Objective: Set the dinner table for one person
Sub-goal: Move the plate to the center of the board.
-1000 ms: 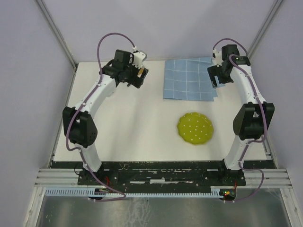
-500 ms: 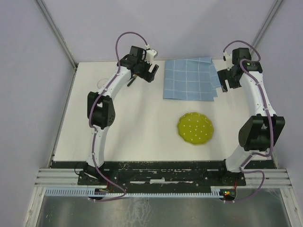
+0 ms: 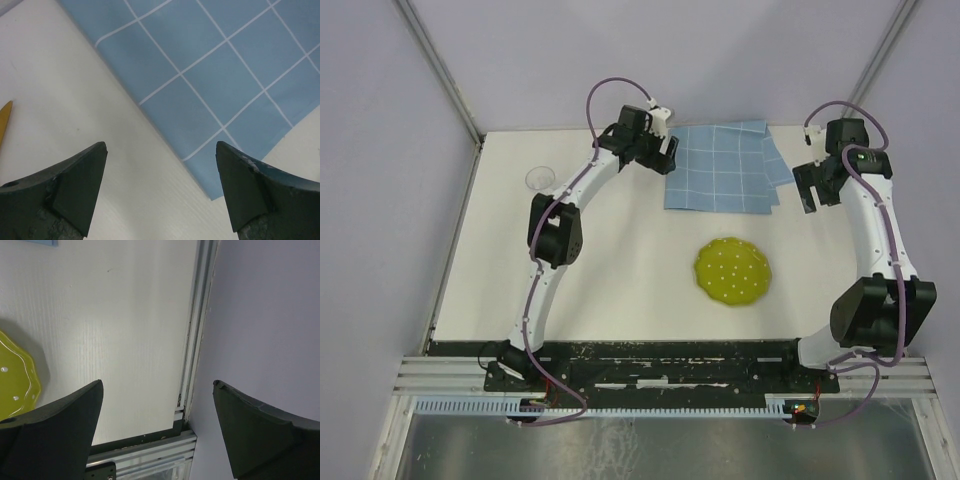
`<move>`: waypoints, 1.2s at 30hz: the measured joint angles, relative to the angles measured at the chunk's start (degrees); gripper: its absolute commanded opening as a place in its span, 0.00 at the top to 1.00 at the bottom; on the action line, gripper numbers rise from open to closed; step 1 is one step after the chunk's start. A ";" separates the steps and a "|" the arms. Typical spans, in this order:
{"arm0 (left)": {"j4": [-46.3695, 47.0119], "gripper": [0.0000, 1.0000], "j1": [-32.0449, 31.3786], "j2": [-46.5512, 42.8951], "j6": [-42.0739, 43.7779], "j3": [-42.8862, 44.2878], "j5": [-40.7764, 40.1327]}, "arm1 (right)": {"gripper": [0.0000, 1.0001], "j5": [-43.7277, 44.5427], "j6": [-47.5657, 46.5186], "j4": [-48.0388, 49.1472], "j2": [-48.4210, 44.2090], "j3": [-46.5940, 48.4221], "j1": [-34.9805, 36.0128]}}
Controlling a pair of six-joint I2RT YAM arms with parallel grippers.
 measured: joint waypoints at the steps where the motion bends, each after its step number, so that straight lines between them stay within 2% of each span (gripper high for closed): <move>1: 0.74 0.03 -0.39 0.13 -0.44 0.00 0.04 | 0.01 0.02 -0.09 0.00 -0.44 -0.42 -0.07; 11: 6.56 0.04 -2.49 2.08 -10.23 0.00 2.51 | 0.01 -0.15 -0.83 -1.95 -4.31 -2.49 -0.42; 16: 6.27 0.04 -2.43 2.03 -10.51 -0.70 2.40 | 0.01 -2.99 -1.25 -5.81 -7.19 -2.49 -0.52; 23: 3.76 0.04 -2.16 1.29 -10.40 -6.84 0.17 | 0.00 -10.78 -1.68 -11.23 -11.56 -5.05 -0.52; 33: 0.42 0.04 -1.27 -1.11 -10.45 -6.93 -0.79 | 0.03 -22.29 -1.70 -17.84 -4.39 -6.64 0.59; 36: 0.20 0.04 -0.55 -3.87 -10.49 -6.93 -0.79 | 0.06 -24.87 -1.62 -18.08 -0.96 -6.64 1.51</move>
